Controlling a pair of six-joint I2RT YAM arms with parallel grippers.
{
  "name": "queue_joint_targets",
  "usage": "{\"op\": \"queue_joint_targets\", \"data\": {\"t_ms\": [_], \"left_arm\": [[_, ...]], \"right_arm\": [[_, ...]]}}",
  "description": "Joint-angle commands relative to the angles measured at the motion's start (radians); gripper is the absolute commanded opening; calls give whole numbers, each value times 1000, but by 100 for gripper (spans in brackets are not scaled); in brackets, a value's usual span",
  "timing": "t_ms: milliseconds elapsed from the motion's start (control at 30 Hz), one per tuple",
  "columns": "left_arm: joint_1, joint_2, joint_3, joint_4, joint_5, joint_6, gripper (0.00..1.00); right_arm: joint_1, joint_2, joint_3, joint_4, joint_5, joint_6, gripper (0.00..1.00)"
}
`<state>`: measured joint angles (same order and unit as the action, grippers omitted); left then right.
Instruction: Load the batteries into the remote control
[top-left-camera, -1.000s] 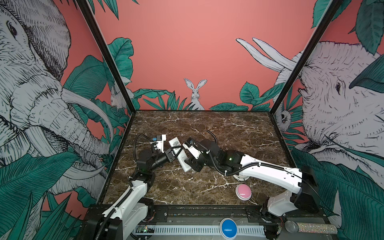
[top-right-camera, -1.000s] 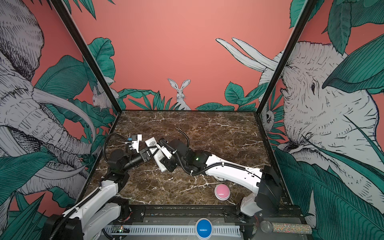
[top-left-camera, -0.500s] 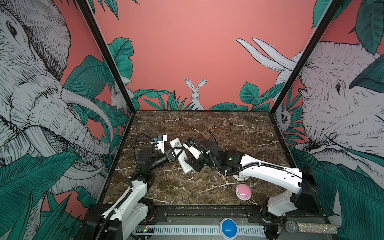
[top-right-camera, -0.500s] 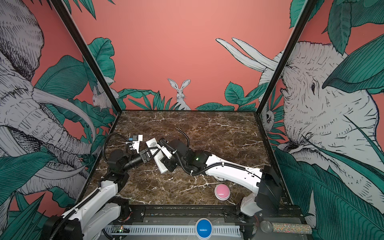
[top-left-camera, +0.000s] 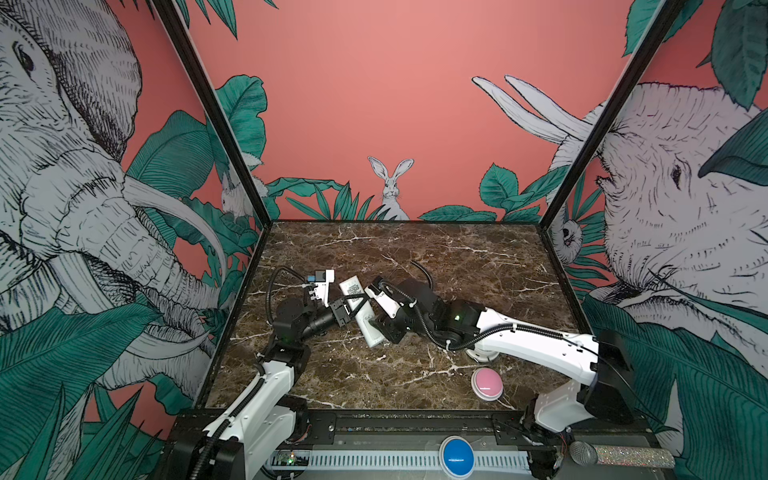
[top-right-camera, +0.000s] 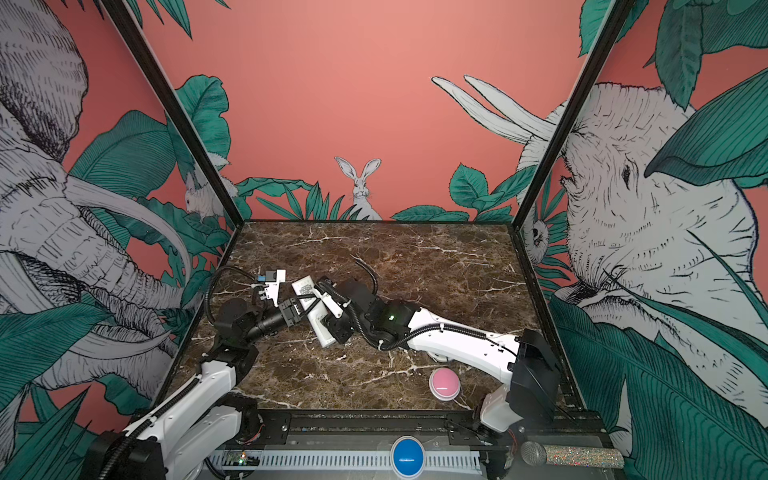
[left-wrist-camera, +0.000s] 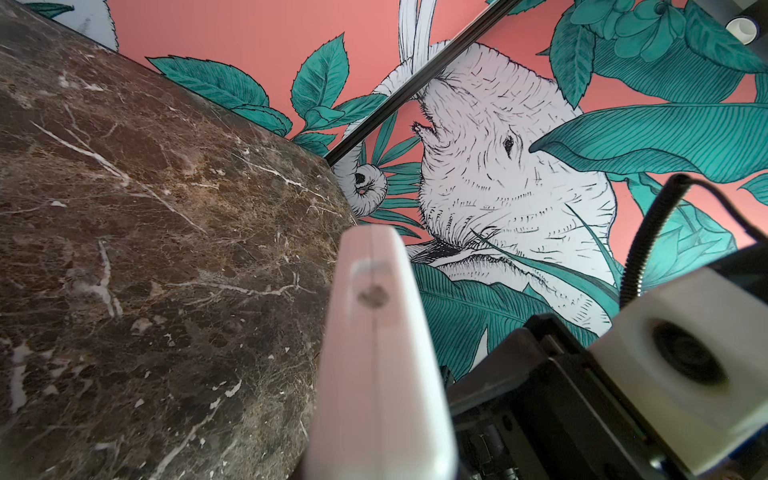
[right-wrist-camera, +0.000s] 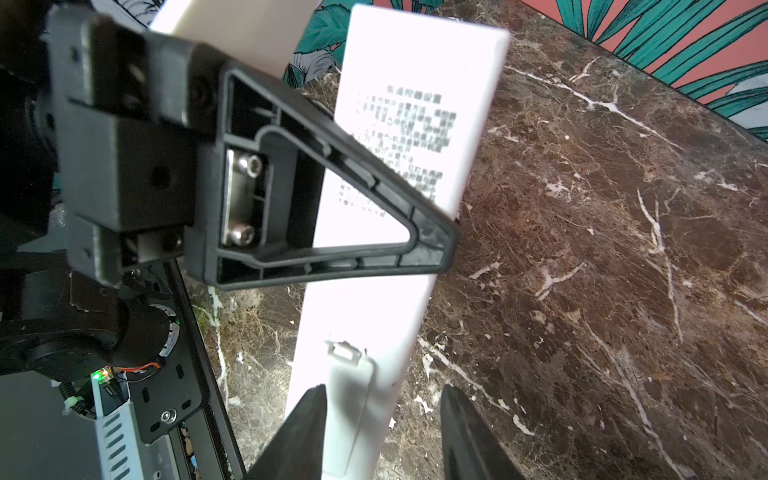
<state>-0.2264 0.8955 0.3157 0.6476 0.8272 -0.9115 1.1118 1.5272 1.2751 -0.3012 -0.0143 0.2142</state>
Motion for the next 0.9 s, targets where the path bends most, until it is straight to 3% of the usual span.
{"op": "queue_joint_targets", "data": {"t_ms": [0, 867], "left_arm": [[3, -23, 36, 26, 13, 8, 0], [2, -28, 29, 26, 11, 4, 0]], "right_arm": [[-6, 8, 3, 36, 4, 10, 46], [-19, 45, -9, 33, -2, 38, 46]]}}
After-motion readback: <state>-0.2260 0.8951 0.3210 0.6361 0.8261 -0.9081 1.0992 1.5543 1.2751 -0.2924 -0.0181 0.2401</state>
